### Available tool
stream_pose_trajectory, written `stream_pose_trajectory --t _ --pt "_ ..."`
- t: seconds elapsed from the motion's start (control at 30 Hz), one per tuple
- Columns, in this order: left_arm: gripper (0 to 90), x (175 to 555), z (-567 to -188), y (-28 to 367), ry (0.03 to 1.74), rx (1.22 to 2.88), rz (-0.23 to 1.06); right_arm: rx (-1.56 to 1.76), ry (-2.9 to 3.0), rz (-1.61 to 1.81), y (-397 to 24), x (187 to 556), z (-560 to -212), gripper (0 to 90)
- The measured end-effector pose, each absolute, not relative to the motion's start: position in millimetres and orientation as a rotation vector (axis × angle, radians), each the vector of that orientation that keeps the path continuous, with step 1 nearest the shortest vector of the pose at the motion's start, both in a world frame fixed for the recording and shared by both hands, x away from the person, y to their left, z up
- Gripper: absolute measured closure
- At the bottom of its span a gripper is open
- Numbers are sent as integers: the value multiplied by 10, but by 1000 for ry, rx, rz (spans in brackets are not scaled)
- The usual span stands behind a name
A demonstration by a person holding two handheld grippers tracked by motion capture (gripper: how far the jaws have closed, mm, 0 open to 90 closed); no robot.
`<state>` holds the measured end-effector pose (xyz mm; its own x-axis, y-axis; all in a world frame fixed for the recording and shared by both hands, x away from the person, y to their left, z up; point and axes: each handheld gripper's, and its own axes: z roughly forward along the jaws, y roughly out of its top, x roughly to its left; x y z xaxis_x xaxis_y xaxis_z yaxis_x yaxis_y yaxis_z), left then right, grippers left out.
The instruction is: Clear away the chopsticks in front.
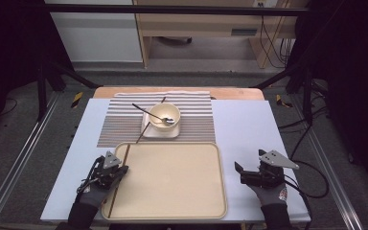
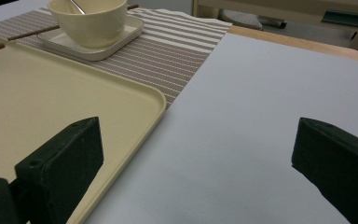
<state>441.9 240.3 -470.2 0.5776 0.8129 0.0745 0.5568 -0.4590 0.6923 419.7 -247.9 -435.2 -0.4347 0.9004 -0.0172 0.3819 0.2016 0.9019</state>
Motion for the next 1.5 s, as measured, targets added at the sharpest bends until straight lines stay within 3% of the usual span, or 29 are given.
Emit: stream_pose_trajectory --t 0.8,0.9,1.07,1.5 --pt "882 4377 -4567 2429 1081 2141 579 1192 1918 1198 -2479 4198 -4354 24" --pt "834 4368 -4461 2427 1064 2089 584 1192 1917 1200 -2481 4199 -4353 24" --pt "644 4396 -4307 2392 1040 2037 592 1192 1917 1198 -2482 4202 -4353 24" --pt "370 4655 -4063 2322 1007 1989 617 1200 1905 1201 -2496 4194 -4338 26"
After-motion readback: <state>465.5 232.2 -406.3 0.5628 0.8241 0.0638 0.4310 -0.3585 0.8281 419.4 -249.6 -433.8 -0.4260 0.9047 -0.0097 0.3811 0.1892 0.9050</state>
